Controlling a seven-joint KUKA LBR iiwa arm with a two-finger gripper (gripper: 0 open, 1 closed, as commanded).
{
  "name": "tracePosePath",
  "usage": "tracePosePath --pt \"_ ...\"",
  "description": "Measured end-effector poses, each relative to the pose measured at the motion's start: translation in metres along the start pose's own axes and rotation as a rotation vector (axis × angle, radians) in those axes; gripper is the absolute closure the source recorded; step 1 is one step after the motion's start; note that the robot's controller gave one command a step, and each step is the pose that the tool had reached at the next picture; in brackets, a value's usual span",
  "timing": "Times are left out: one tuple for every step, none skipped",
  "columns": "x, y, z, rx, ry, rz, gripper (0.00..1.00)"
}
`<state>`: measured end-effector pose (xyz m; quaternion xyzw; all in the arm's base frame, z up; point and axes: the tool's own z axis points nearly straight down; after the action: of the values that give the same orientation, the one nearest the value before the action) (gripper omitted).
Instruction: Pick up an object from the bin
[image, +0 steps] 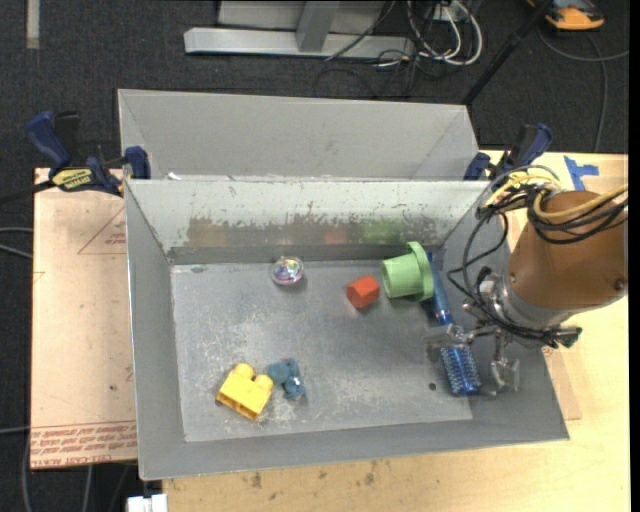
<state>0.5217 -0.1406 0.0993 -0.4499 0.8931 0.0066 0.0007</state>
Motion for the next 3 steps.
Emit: tracePosePath --pt "-0.0162 -0.0212 0.0247 0.004 -0.004 -0.469 0.0" --pt "-0.0208 -0.0196 0.0229 0.001 -0.011 -0.466 0.0" --pt "-0.0224 -0.0183 0.0247 0.001 -0.015 -0.468 1.0"
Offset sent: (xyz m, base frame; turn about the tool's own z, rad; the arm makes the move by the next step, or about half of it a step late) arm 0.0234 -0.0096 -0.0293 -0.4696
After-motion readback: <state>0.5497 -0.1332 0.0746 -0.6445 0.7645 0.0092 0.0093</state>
